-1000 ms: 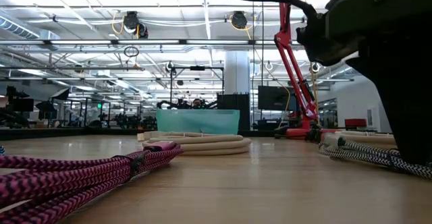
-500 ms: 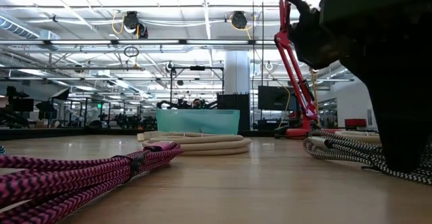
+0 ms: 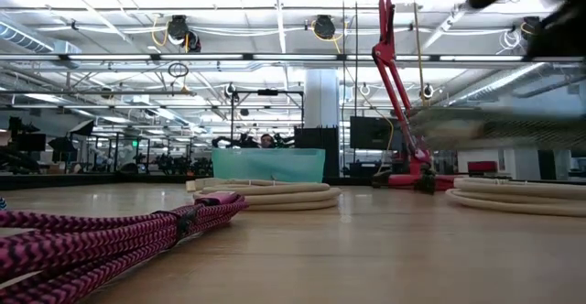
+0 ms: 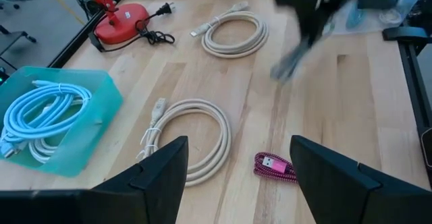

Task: Pick & Place USB Port
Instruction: Put the gray USB cable into the transparent bin, then put the right brown HDMI cable into the green bin

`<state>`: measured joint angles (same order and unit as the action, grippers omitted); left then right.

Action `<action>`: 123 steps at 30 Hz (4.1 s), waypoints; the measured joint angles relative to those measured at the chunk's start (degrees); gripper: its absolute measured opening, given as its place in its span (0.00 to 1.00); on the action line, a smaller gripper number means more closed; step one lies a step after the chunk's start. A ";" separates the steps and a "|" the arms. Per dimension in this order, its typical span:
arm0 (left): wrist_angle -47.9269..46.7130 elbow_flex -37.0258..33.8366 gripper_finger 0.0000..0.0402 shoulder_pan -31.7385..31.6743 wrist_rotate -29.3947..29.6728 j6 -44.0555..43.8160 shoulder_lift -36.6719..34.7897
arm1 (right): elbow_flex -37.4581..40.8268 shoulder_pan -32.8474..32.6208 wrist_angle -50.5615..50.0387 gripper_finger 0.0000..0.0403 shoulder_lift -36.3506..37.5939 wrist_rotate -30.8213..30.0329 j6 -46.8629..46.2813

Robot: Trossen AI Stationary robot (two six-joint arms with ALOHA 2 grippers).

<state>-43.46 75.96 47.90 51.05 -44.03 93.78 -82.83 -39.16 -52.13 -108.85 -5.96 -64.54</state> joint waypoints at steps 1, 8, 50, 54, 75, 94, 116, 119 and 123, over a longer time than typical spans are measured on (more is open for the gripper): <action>-0.02 0.00 0.65 0.00 0.02 -0.02 0.00 | 0.01 -1.28 -2.79 0.02 1.58 -0.17 -0.89; 0.00 0.00 0.65 -0.56 0.27 -0.24 0.00 | -0.02 -12.75 -18.95 0.02 15.41 -6.43 -9.52; 0.15 0.00 0.65 -1.68 -0.20 -5.33 -0.01 | 8.82 -29.97 -1.19 0.03 6.58 1.80 -0.70; 0.17 0.00 0.65 -1.68 -0.20 -5.33 -0.02 | 12.48 -29.88 1.91 0.03 6.57 4.57 -1.89; 0.22 0.00 0.65 -1.70 -0.20 -5.27 -0.02 | 15.11 -29.49 7.55 0.12 6.59 4.66 -14.16; 0.22 0.00 0.65 -1.70 -0.18 -5.44 -0.02 | 15.20 -29.40 11.97 0.41 6.92 6.32 -17.54; 0.28 0.02 0.65 -1.70 -0.18 -5.35 -0.02 | 15.11 -28.09 7.07 0.41 14.05 6.08 -17.87; 0.31 0.02 0.65 -1.70 -0.18 -5.23 -0.02 | 15.11 -27.44 5.92 0.41 16.04 6.00 -17.25; 0.32 0.02 0.65 -1.70 -0.18 -5.22 -0.02 | 15.11 -26.31 5.67 0.41 19.44 5.81 -16.89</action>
<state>-43.14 75.99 46.19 50.87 -49.25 93.76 -67.72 -65.47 -46.46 -89.41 -0.15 -81.43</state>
